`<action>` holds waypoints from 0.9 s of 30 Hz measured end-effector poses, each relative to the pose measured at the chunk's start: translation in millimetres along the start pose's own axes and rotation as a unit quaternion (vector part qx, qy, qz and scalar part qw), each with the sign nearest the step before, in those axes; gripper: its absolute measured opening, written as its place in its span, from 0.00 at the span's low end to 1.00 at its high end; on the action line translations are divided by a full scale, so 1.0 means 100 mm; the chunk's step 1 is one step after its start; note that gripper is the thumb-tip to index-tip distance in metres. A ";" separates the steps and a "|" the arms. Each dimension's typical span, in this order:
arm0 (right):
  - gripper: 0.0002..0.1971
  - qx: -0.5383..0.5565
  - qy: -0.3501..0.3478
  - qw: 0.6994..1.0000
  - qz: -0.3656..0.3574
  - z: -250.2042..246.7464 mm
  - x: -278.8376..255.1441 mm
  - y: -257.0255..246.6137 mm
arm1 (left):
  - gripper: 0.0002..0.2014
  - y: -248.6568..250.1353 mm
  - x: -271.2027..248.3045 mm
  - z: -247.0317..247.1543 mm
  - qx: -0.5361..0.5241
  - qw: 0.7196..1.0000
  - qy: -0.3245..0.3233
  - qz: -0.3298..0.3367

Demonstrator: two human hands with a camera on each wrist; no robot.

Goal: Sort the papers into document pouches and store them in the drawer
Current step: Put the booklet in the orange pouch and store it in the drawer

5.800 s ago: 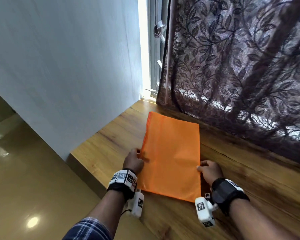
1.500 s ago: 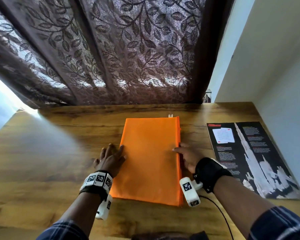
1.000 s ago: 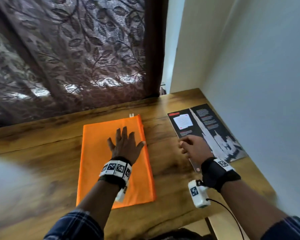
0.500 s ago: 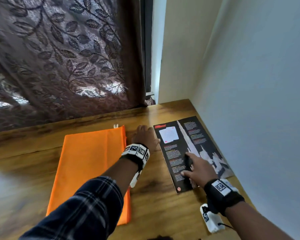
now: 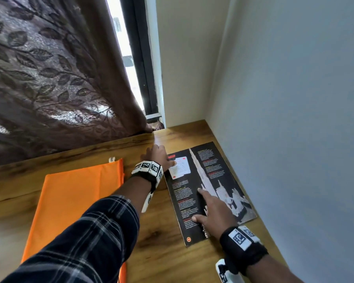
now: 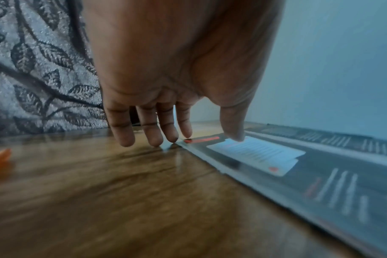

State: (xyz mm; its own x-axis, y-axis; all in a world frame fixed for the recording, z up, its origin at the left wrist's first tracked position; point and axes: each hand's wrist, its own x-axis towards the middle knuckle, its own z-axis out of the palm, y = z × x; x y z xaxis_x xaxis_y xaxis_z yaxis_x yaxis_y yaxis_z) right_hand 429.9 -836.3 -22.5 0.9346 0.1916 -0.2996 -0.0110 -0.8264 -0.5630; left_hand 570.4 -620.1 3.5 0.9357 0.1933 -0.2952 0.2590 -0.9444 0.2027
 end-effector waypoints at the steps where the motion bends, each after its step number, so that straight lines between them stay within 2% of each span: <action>1: 0.44 0.005 0.000 1.000 0.000 0.00 0.01 0.00 | 0.27 0.01 0.01 -0.02 0.001 1.000 -0.006 0.000; 7: 0.44 0.016 -0.004 1.000 0.005 0.01 0.03 0.01 | 0.32 0.01 0.03 -0.03 -0.027 0.997 -0.070 -0.009; 8: 0.44 0.018 -0.003 1.000 0.007 0.00 0.04 0.01 | 0.29 0.02 -0.03 -0.06 -0.048 0.997 -0.065 -0.002; 10: 0.45 0.018 -0.004 1.000 0.011 0.00 0.04 0.00 | 0.25 0.05 -0.14 -0.08 -0.180 0.982 -0.060 0.004; 12: 0.45 0.021 -0.004 1.000 0.014 0.00 0.04 0.01 | 0.29 0.08 -0.24 -0.03 -0.366 0.927 -0.079 -0.015; 14: 0.46 0.021 -0.004 1.000 0.011 -0.01 0.04 0.00 | 0.48 0.06 -0.31 0.05 -0.505 0.857 -0.077 -0.071; 15: 0.46 0.019 -0.002 1.000 0.010 -0.01 0.04 0.01 | 0.53 0.06 -0.36 0.10 -0.545 0.829 -0.082 -0.098; 16: 0.47 0.016 -0.001 1.000 0.009 -0.01 0.04 0.00 | 0.50 0.05 -0.43 0.14 -0.578 0.804 -0.091 -0.108; 17: 0.47 0.012 -0.001 1.000 0.009 -0.02 0.04 0.00 | 0.40 0.09 -0.53 0.14 -0.596 0.790 -0.101 -0.105; 18: 0.48 0.009 -0.001 1.000 0.009 -0.02 0.05 0.00 | 0.28 0.12 -0.62 0.16 -0.597 0.789 -0.118 -0.086; 19: 0.48 0.006 -0.002 1.000 0.008 -0.03 0.06 0.00 | 0.21 0.14 -0.69 0.20 -0.583 0.799 -0.133 -0.066; 21: 0.47 0.005 -0.004 1.000 0.004 -0.04 0.05 -0.01 | 0.19 0.16 -0.81 0.28 -0.557 0.818 -0.140 -0.031; 24: 0.41 0.024 -0.013 1.000 0.006 -0.08 0.06 -0.02 | 0.20 0.16 -0.84 0.32 -0.544 0.833 -0.099 -0.025; 25: 0.37 0.039 -0.003 0.999 0.013 -0.13 0.06 -0.04 | 0.19 0.14 -0.86 0.31 -0.545 0.834 -0.085 -0.028; 27: 0.31 0.060 0.067 0.996 0.023 -0.27 0.08 -0.08 | 0.19 0.07 -0.89 0.28 -0.549 0.833 -0.063 -0.014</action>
State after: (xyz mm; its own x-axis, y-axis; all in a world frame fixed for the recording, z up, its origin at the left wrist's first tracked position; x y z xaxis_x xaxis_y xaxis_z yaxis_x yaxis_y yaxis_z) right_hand 447.4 -842.9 0.2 0.9709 0.0758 -0.2274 -0.0907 -0.7620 -0.6412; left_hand 482.0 -651.6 4.7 0.9108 0.1173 -0.3959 0.4083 -0.1133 0.9058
